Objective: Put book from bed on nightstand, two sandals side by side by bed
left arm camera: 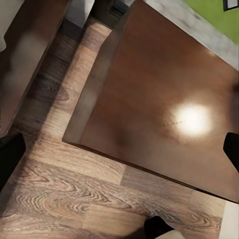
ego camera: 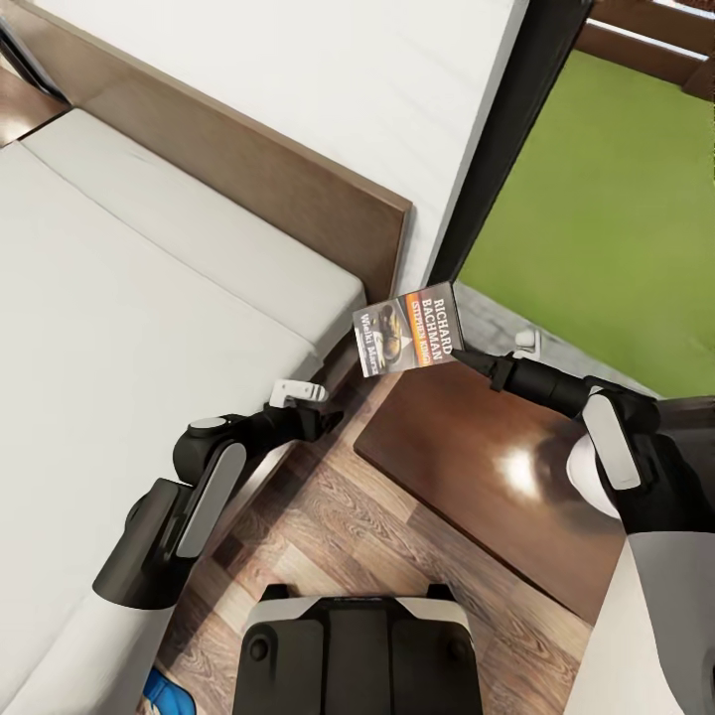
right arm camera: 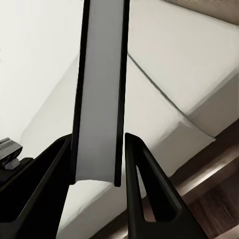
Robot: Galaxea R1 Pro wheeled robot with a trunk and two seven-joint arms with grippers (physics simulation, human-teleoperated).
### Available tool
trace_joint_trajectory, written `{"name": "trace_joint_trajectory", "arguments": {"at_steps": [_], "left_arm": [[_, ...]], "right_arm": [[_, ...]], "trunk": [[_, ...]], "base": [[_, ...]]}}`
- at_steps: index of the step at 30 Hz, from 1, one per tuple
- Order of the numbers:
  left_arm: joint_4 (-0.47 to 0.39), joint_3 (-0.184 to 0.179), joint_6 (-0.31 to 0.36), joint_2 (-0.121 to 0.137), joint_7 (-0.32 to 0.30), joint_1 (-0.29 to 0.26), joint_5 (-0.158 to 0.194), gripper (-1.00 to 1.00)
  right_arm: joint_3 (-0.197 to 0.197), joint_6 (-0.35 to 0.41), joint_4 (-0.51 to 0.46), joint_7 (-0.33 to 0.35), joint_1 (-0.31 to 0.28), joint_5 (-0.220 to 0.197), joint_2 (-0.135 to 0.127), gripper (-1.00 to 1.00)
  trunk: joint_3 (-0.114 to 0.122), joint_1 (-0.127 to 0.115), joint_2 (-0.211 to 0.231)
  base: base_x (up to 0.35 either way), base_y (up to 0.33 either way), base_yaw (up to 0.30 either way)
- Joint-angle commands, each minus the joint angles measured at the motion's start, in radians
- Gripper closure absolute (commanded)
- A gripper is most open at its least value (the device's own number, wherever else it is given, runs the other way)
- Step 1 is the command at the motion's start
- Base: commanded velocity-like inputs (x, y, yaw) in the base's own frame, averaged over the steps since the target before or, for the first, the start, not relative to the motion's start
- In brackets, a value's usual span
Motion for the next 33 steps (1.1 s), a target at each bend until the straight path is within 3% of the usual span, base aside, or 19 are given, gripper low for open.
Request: {"name": "trace_joint_trajectory", "arguments": {"at_steps": [1,19,33], "left_arm": [[-0.001,-0.001,0.004,0.001,-0.003,-0.001,-0.003,-1.00],[-0.001,-0.001,0.004,0.000,-0.004,-0.001,-0.002,-1.00],[-0.001,0.000,0.005,-0.001,-0.003,-0.001,0.000,-1.00]], "right_arm": [[0.000,0.006,0.000,0.000,0.000,-0.004,0.000,1.00],[-0.001,0.005,0.001,0.000,0.000,-0.003,-0.001,1.00],[0.001,0.004,0.000,0.000,0.000,-0.004,0.000,1.00]], "trunk": [[0.001,0.001,-0.001],[0.030,0.001,-0.001],[0.009,0.054,-0.099]], "base": [[-0.002,-0.001,0.000],[0.000,0.000,0.000],[0.000,0.000,0.000]]}}
